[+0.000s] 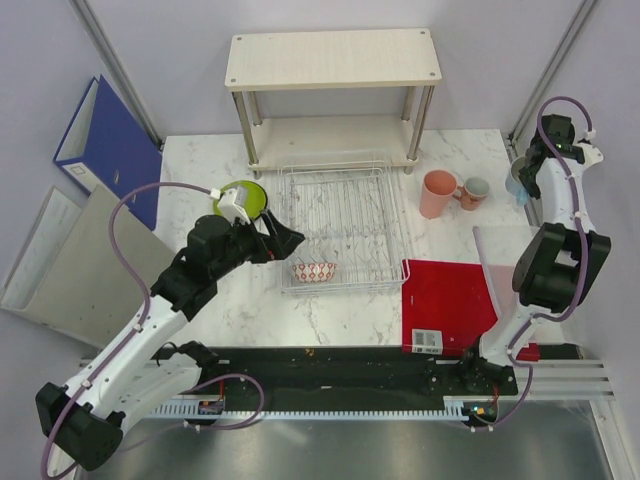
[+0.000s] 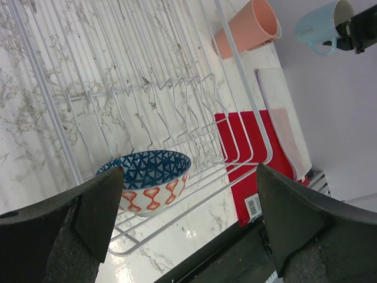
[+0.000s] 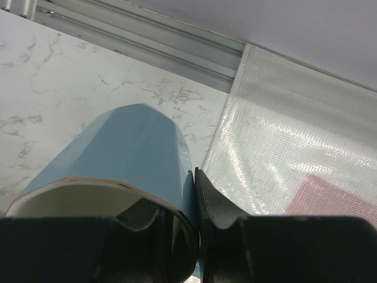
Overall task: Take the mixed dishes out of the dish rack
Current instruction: Place the cup at the center of the board.
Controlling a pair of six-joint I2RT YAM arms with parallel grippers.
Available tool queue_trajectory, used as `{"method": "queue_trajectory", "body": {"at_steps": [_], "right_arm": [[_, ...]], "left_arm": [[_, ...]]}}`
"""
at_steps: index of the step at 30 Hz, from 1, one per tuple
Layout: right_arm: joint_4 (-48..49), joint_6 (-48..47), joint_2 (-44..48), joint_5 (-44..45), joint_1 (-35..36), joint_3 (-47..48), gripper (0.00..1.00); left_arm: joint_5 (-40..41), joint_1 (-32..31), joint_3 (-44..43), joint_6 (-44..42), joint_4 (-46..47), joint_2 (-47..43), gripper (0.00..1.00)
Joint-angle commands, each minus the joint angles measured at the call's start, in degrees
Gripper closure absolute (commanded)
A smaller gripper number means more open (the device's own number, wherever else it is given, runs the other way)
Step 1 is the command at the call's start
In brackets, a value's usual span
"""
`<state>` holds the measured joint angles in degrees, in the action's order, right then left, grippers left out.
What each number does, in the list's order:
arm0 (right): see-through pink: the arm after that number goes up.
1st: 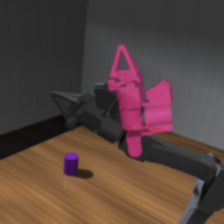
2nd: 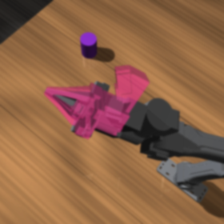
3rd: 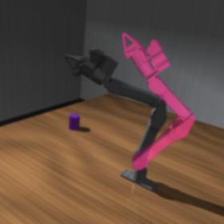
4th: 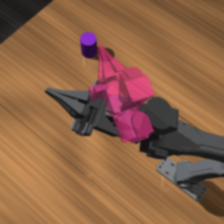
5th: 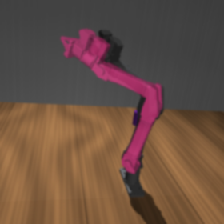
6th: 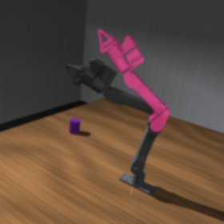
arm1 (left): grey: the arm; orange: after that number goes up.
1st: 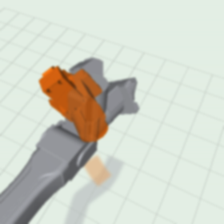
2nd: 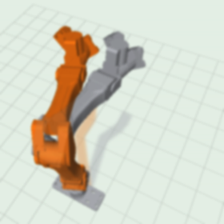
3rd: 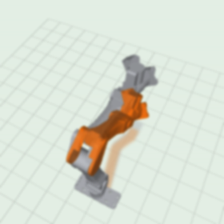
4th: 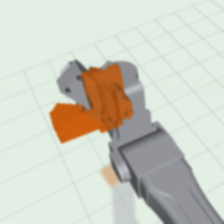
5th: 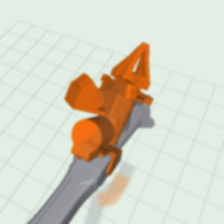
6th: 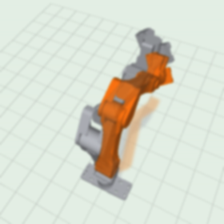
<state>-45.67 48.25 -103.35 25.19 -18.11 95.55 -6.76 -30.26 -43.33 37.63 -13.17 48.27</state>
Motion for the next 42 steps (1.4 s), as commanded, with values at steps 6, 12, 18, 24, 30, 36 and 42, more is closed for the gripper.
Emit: {"method": "queue_trajectory", "body": {"at_steps": [6, 12, 18, 24, 30, 36, 42], "right_arm": [[1.20, -1.75, -5.89, 1.70, -1.84, 7.46, 1.00], [2.69, -1.93, -10.20, -0.40, -2.02, 6.41, 1.00], [6.12, 0.70, -14.15, -5.23, -2.28, 3.95, 1.00], [7.52, 2.02, -16.88, -7.08, -2.28, 4.12, 1.00], [7.70, 2.20, -18.99, -9.19, -2.46, 5.17, 1.00], [7.70, 0.71, -19.08, -11.48, -2.54, 5.26, 0.76], [6.13, -0.52, -16.27, -12.01, -2.46, 6.58, 0.59]], "left_arm": [[0.43, -0.06, 0.44, -1.42, -2.65, -2.13, 0.01], [-0.26, -0.15, 1.14, -0.10, -2.56, 0.94, 0.01], [-0.53, -0.15, 1.14, -0.10, -2.39, 3.14, 0.01], [-0.97, -0.15, 1.67, 0.69, -0.72, 5.08, 0.01], [-2.20, -0.15, 2.20, 1.84, -0.10, 7.18, 0.01], [-3.25, -0.15, 2.02, 2.45, 0.34, 7.89, 0.01], [-4.22, -0.24, 2.46, 3.33, 0.34, 7.72, 0.01]]}}
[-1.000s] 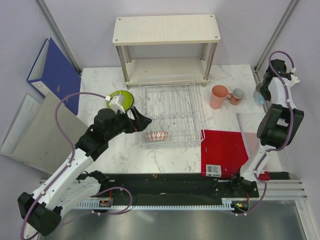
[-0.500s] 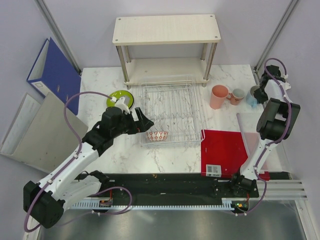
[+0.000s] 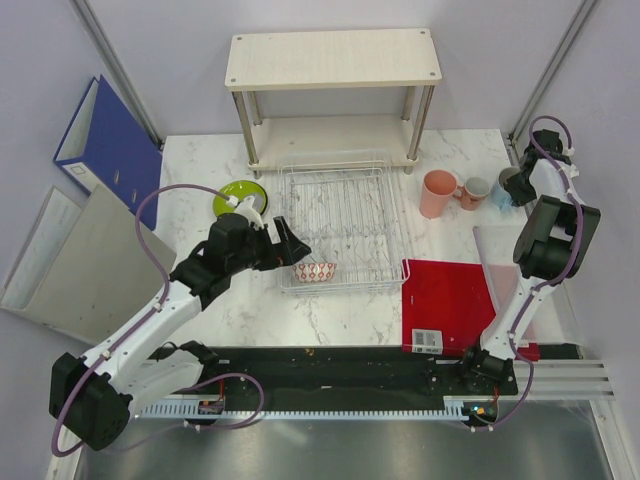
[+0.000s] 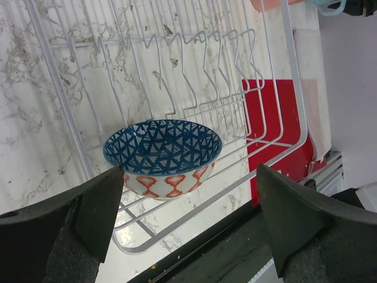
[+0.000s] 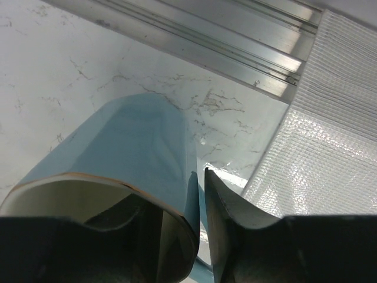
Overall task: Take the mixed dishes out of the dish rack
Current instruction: Place the cup at the center of the board.
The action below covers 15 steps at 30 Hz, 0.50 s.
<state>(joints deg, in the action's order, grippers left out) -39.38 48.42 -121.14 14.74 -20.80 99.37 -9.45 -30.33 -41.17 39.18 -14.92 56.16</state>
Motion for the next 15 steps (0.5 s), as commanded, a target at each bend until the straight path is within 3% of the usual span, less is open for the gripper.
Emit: {"method": "queue_trajectory", "body": {"at_steps": [1, 15], "right_arm": [[-0.52, -0.96, 1.78, -1.47, 0.23, 3.10, 0.58], [-4.83, -3.34, 4.60, -0.33, 0.14, 6.71, 0.49]], "left_arm": [[-1.71, -0.17, 0.39, 1.95, 2.09, -0.26, 0.01], [-2.41, -0.52, 1.62, 2.04, 2.17, -2.81, 0.01]]}}
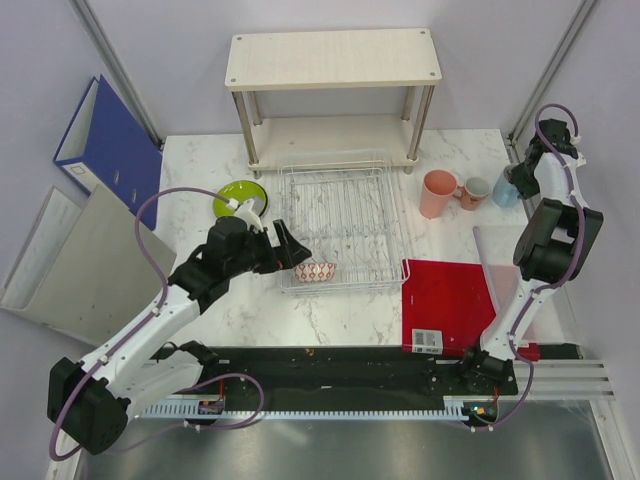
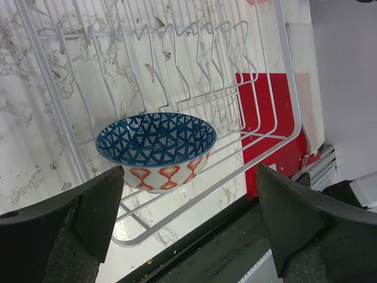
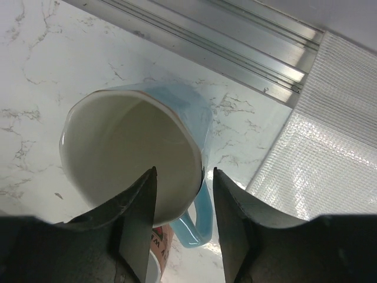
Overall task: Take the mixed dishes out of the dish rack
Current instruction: Place the cup at the center of the board, then pick up the cup from the dish rack.
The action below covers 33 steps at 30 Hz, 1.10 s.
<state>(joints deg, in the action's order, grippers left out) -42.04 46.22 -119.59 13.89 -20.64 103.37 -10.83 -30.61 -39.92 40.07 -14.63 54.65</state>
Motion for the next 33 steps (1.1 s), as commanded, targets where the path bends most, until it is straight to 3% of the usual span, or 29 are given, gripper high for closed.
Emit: {"method": "queue_trajectory", "body": {"at_steps": [1, 13, 24, 30, 33], "right_arm": [[-2.17, -1.30, 3.22, 0.79, 0.08, 2.80, 0.48], [-2.70, -0.96, 7.08, -1.05, -0.01, 0.78, 0.42], [-1.38, 2.21, 20.09, -8.52, 0.51, -6.34, 0.42], [1.08, 3.61, 29.14, -10.64, 7.45, -7.04, 0.42], [8.18, 5.45, 35.81, -12.65, 13.16, -12.91, 0.42]], "left_arm": [[-1.12, -0.24, 0.46, 1.15, 1.98, -1.30, 0.01], [-1.21, -0.41, 0.55, 1.23, 1.98, -1.39, 0.01], [-2.00, -0.85, 0.81, 1.23, 2.42, -2.27, 0.01], [3.61, -0.94, -0.33, -0.08, -1.36, -4.03, 0.01], [7.31, -0.94, -1.56, -1.31, -3.38, -3.85, 0.01]]}}
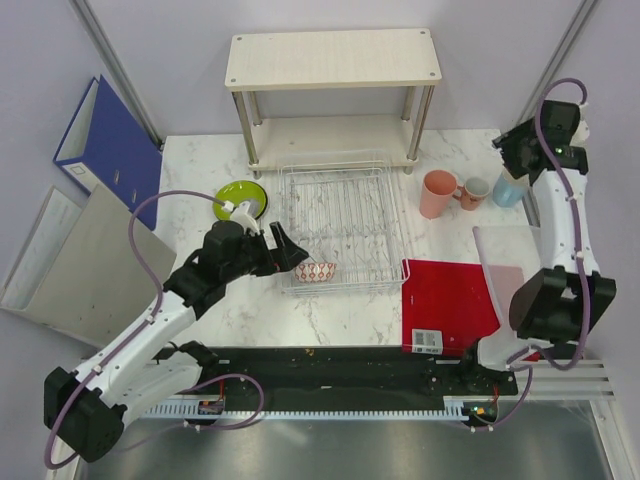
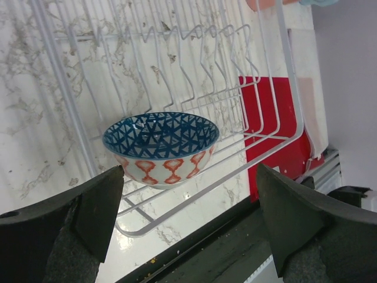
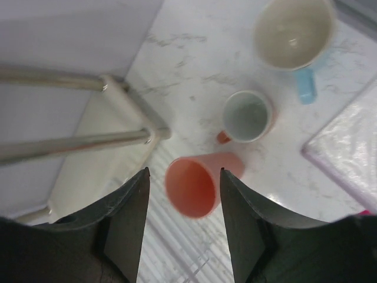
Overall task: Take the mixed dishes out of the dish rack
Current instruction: Pick up the cup from the dish rack.
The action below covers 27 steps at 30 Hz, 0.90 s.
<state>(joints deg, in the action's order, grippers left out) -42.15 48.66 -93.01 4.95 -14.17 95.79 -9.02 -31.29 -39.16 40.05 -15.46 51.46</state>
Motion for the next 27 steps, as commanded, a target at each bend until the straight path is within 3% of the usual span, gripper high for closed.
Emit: {"method": "queue_trajectory", "body": {"at_steps": [1, 5, 9, 11, 16, 22, 27], "right_arm": [[11.01, 3.19, 11.17, -4.68, 8.27, -7.70, 0.42], [29.62, -0.93, 19.16, -17.12, 18.52, -19.64, 0.42], [40.11, -7.35, 24.62, -24.88, 25.41, -28.79, 0.42], [45.45, -8.50, 28.31, -25.95, 27.70, -34.93, 0.42], [56.98, -5.95, 35.08, -31.74, 28.76, -46.11, 0.43], [58.23, -8.23, 39.13, -31.24, 33.84, -49.90, 0.42], [61.57, -7.10, 41.15, -30.35, 35.97, -53.68, 0.42]], "left_arm": [[6.46, -0.26, -2.85, -1.82, -2.81, -0.49, 0.01], [5.77, -0.35, -5.92, -7.60, -4.92, 1.70, 0.01], [0.94, -0.35, -10.66, -16.30, -5.98, 5.74, 0.06], [-3.71, -0.35, -12.51, -22.44, -6.33, 7.59, 0.12], [-17.93, -0.53, -16.92, -28.71, -6.34, 15.93, 0.21], [-26.99, -0.62, -17.09, -38.11, -4.14, 20.25, 0.27], [-28.07, -0.88, -17.88, -45.76, -4.13, 22.54, 0.30]]}}
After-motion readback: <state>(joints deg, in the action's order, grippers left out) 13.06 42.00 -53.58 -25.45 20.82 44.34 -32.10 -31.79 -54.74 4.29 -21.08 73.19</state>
